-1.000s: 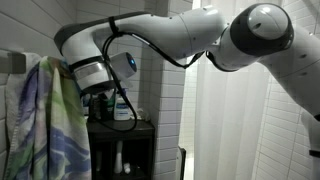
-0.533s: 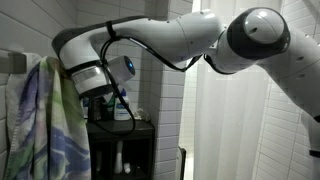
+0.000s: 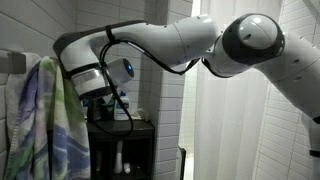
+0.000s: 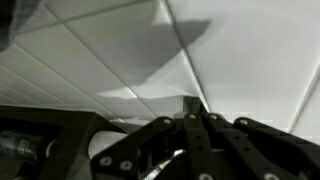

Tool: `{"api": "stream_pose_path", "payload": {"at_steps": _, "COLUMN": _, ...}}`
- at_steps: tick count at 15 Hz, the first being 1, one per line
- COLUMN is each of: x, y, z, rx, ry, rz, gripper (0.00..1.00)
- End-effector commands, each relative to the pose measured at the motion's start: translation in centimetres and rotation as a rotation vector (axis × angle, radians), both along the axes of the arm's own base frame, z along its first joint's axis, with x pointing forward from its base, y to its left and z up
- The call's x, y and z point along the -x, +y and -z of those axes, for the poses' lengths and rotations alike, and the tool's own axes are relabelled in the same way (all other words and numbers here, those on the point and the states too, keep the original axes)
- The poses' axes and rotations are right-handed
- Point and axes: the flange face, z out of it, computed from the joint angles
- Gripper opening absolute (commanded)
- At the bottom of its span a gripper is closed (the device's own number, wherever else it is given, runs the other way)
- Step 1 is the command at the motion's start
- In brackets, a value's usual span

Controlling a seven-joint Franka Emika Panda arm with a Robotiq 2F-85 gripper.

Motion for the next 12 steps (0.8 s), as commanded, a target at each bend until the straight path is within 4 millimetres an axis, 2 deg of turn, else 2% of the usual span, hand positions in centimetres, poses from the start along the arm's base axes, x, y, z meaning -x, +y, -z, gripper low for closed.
{"api": "stream_pose_path", "payload": {"at_steps": 1, "x": -1.1, "y": 0.2, "z": 0.4, "rx": -0.026, "ry": -0.005, "rz": 0.031, "gripper": 0.0}}
{"api": "stream_pose_path", "payload": {"at_steps": 6, "x": -1.5, "y": -0.8, "z": 0.8, "rx": -0.037, "ry": 0.015, "rz": 0.075, "gripper": 0.0}}
{"api": "stream_pose_path", "payload": {"at_steps": 12, "x": -4.5, "y": -4.7, "z": 2.5, "rx": -0.033, "ry": 0.045, "rz": 0.162, "gripper": 0.0}}
